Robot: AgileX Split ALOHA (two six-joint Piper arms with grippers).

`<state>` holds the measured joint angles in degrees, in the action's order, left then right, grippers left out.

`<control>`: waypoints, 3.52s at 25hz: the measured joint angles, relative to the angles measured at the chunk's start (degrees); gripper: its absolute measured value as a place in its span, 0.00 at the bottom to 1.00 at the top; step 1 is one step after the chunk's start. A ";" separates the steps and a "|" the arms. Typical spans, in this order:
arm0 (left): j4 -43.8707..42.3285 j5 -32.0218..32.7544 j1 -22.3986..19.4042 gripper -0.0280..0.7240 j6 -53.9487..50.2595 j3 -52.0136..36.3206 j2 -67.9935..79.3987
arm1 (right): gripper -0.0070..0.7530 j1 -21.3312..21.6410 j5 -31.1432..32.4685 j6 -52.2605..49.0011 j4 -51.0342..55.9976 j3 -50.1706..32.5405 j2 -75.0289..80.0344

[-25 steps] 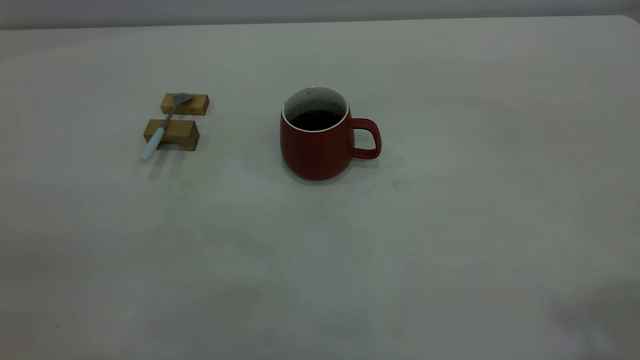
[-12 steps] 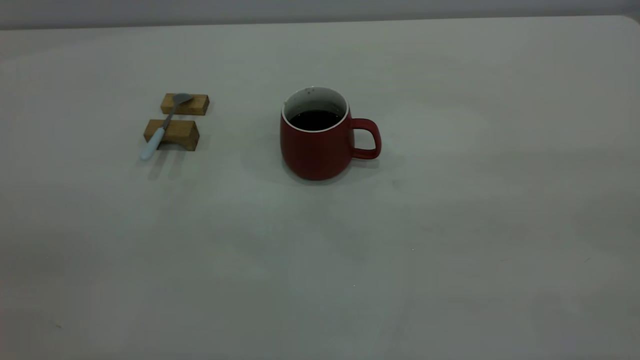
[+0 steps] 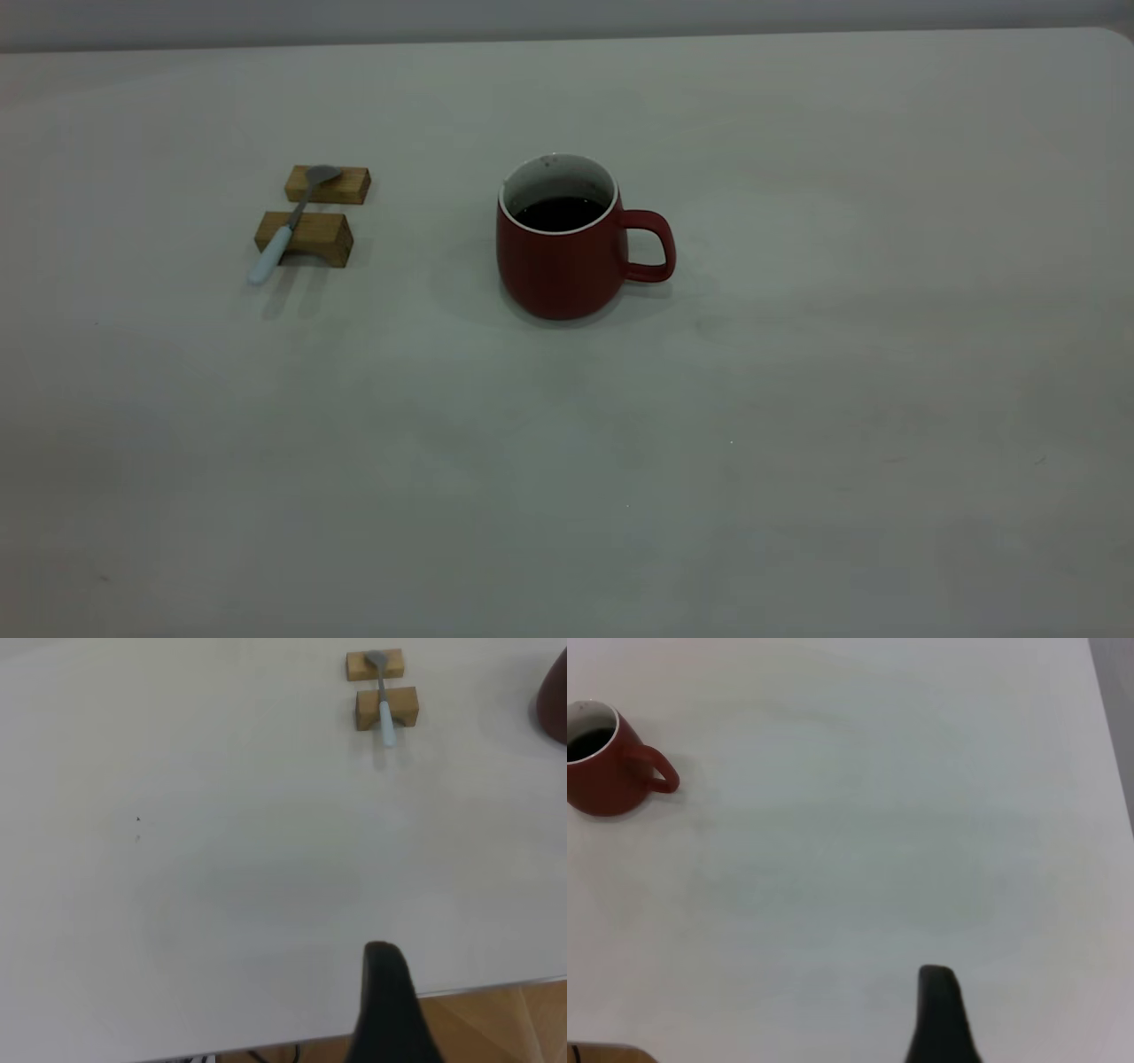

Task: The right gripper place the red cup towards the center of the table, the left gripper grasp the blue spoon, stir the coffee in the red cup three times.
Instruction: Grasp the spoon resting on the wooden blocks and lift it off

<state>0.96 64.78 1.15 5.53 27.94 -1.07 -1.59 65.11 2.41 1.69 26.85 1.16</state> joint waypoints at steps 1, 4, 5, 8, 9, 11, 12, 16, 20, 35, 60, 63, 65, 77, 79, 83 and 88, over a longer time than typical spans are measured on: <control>0.00 0.00 0.00 0.80 0.05 0.00 0.00 | 0.74 0.00 0.00 0.00 0.00 0.00 0.00; 0.00 0.00 0.00 0.80 0.05 0.00 0.00 | 0.67 0.00 0.00 0.00 0.00 0.00 0.00; 0.00 0.00 0.00 0.80 0.05 0.00 0.00 | 0.65 0.00 0.00 0.00 0.00 0.00 0.00; 0.00 0.00 0.00 0.80 0.05 0.00 0.00 | 0.60 0.00 0.00 0.00 0.00 0.00 0.00; 0.00 0.00 0.00 0.80 0.05 0.00 0.00 | 0.58 0.00 0.00 0.00 0.00 0.00 0.00; 0.00 0.00 0.00 0.80 0.05 0.00 0.00 | 0.55 0.00 0.00 0.00 0.00 0.00 0.00; 0.00 0.00 0.00 0.80 0.05 0.00 0.00 | 0.54 0.00 0.00 0.00 0.00 0.00 0.00; 0.00 0.00 0.00 0.80 -0.07 0.00 0.00 | 0.49 0.00 0.00 -0.04 0.00 0.00 0.00; -0.96 -0.13 0.00 0.80 -1.68 0.00 0.00 | 0.46 0.00 0.00 -0.04 0.00 0.00 0.00; 1.55 -23.76 0.00 0.91 -5.53 13.08 55.16 | 0.43 0.00 0.00 -0.17 0.00 0.00 0.00; 6.50 -39.19 8.05 0.90 -4.53 39.61 122.35 | 0.43 0.00 0.00 -0.17 -0.04 0.00 0.00; 2.95 -40.21 8.05 0.89 -8.20 39.73 124.03 | 0.43 0.00 0.00 -0.17 -0.04 0.00 0.00; 1.19 -41.14 8.05 0.89 -10.29 39.74 125.29 | 0.43 0.00 0.00 -0.17 -0.04 0.00 0.00; 0.30 -46.70 8.05 0.78 -11.86 42.74 132.91 | 0.43 0.00 -0.05 -0.19 -0.04 0.00 0.00; 0.30 -46.84 8.05 0.68 -11.86 43.41 133.56 | 0.43 0.00 -0.05 -0.19 -0.04 0.00 0.00; 0.30 -46.92 8.05 0.35 -11.86 43.77 133.73 | 0.43 0.00 -0.05 -0.19 -0.04 0.00 0.00; 0.45 -44.39 8.05 0.26 -12.20 45.34 133.54 | 0.43 0.00 -0.05 -0.19 -0.04 0.00 0.00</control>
<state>1.41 20.38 9.21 -6.67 73.28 132.47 -1.59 65.06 2.21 1.65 26.85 1.16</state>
